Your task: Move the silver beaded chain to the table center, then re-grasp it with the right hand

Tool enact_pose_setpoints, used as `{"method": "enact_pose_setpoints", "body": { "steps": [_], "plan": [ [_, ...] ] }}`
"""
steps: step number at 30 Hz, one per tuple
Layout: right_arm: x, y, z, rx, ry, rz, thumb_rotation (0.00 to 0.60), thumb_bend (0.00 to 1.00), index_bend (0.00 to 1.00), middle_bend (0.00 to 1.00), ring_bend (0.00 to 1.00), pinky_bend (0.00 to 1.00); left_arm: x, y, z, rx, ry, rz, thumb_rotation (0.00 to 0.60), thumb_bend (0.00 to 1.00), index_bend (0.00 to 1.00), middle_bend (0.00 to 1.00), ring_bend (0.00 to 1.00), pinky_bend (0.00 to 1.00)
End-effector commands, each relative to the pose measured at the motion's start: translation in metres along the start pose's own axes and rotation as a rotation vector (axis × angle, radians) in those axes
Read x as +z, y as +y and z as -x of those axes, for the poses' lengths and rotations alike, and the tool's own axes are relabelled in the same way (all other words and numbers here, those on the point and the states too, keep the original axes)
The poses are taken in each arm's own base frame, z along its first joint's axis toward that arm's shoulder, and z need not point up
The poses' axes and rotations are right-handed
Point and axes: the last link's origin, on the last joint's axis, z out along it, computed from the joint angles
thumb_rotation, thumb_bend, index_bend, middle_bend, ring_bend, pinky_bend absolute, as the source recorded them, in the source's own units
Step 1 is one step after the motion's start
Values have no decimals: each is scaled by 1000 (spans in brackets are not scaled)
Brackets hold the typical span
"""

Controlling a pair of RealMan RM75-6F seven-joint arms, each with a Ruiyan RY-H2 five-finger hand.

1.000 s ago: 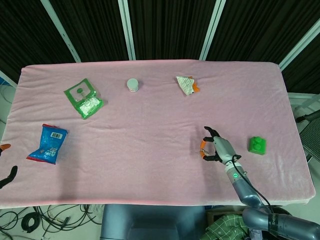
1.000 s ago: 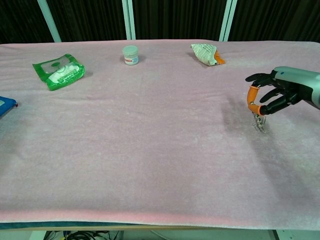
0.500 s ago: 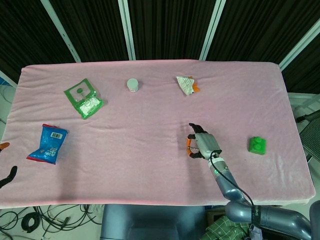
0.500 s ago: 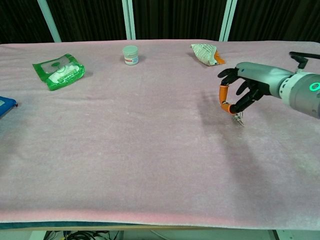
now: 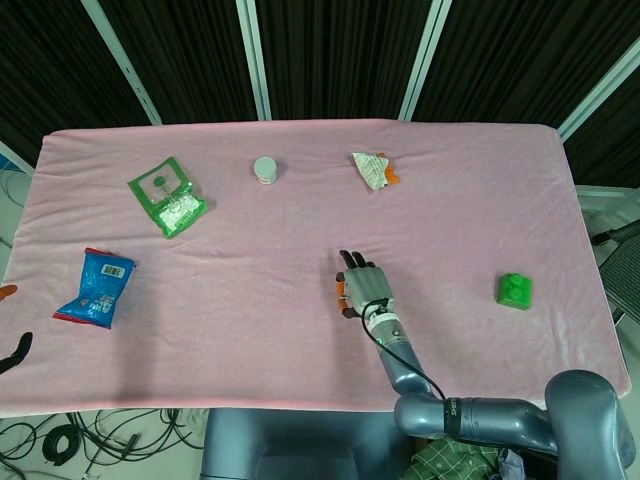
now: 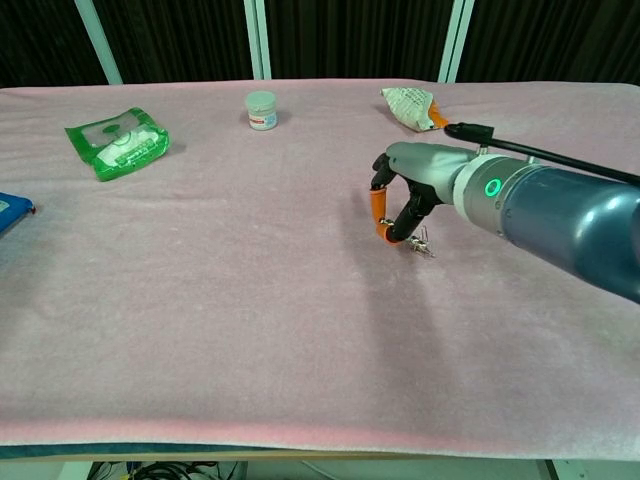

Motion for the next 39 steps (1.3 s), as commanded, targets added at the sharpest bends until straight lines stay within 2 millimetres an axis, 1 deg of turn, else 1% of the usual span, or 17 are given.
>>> {"method": "enact_pose_setpoints", "body": {
  "steps": [1,2,4,6,9,15,20,22,25,26,29,31,34,36,39],
  "plan": [
    [3,-6,2,-16,3,14,600,348,662,27,41,199,0,0,0,-1,-2,0,600,301,228,41,0,0],
    [4,-7,3,-21,2,16,600,333,619,27,41,199,0,0,0,-1,-2,0,600,301,228,41,0,0],
    [5,-9,4,-21,-1,24,600,299,488,24,41,199,0,0,0,-2,-2,1,600,301,228,41,0,0],
    [5,-12,5,-10,-12,29,600,265,321,20,41,199,0,0,0,-1,-1,2,600,301,228,41,0,0],
    [3,-13,5,-15,-27,39,600,242,180,18,41,199,0,0,0,1,-2,2,600,301,229,41,0,0],
    [-2,-17,0,11,-30,34,600,160,22,11,39,199,0,1,0,5,0,4,600,301,229,41,0,0],
    [-6,-17,-13,67,-7,26,600,148,3,9,39,199,-1,0,-1,3,8,-1,600,301,229,41,0,0],
    [-11,-9,-28,77,46,26,600,148,1,9,39,199,-1,0,0,7,6,-2,600,301,228,41,0,0],
    [-25,11,-52,87,112,28,600,148,0,9,39,199,-1,1,1,10,-3,1,600,301,229,41,0,0],
    [-30,16,-57,86,126,27,600,148,0,9,39,199,-2,1,1,11,-5,1,600,301,229,41,0,0],
    [-59,48,-81,54,206,35,600,148,0,7,39,199,-2,2,2,11,-19,4,600,300,227,41,0,0],
    [-84,71,-90,25,243,31,600,148,0,5,39,199,-2,2,2,9,-29,6,600,300,223,41,0,0],
    [-119,103,-93,-40,266,34,600,148,0,2,38,199,-1,2,3,9,-44,5,600,301,207,40,0,0],
    [-142,123,-89,-91,277,38,600,148,0,0,34,199,0,3,4,11,-52,6,600,300,199,40,0,0],
    [-172,145,-81,-128,297,53,600,147,0,0,32,199,-1,4,6,17,-73,9,600,301,196,41,0,0]
  ]
}}
